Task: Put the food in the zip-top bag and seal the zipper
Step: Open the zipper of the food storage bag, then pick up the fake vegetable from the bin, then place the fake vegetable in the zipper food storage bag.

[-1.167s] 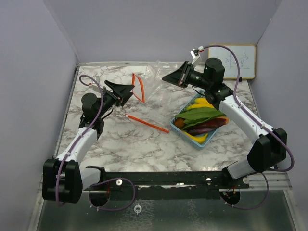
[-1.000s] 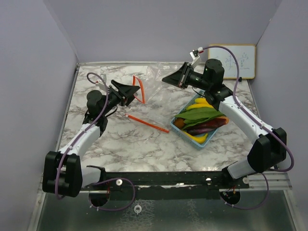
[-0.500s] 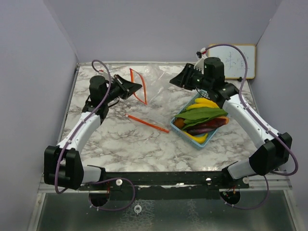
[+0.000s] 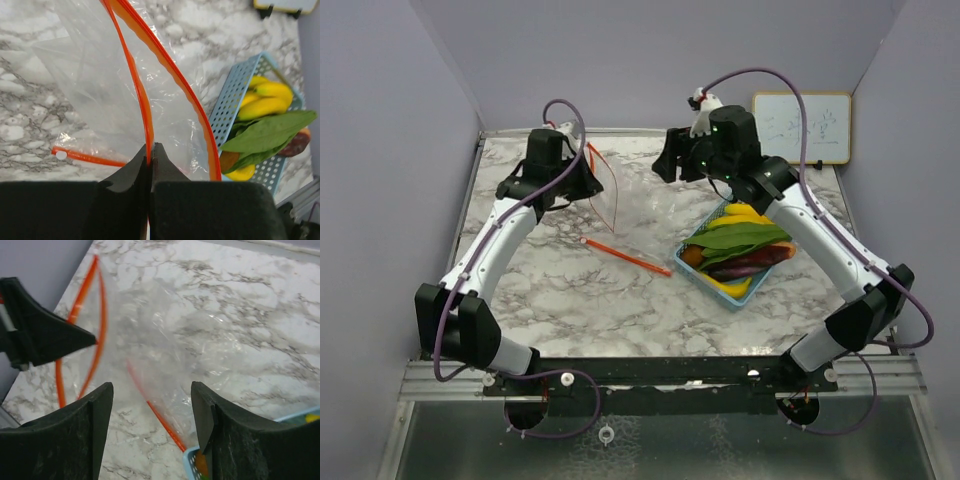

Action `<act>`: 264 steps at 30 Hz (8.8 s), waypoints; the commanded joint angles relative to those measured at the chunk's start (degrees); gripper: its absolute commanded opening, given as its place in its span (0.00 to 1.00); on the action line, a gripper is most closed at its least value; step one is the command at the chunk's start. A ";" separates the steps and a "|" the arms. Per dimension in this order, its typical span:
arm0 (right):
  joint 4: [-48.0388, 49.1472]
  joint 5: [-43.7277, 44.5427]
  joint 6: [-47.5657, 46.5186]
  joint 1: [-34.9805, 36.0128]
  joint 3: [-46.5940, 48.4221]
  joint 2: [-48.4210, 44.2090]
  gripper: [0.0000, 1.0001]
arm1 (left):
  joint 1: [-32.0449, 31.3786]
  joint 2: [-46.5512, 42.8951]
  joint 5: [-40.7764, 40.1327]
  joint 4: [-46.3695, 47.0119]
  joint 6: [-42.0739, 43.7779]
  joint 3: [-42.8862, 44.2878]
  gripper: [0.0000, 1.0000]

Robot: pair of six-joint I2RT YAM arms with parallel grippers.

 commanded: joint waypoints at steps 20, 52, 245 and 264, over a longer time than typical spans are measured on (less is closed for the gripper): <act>8.93 -15.32 2.90 3.90 4.10 15.36 0.63 | -6.59 -0.37 4.05 4.04 3.81 -1.74 0.00; 9.19 7.09 8.86 4.21 -7.49 14.98 0.02 | -7.18 7.44 -59.27 -24.41 29.49 23.97 0.00; 22.83 19.57 16.28 0.03 4.75 11.15 0.02 | -15.05 11.27 1.81 1.77 -4.63 5.73 0.00; 42.85 16.09 3.08 5.76 -21.88 -0.62 0.02 | -15.13 13.84 3.78 0.15 -9.38 12.50 0.00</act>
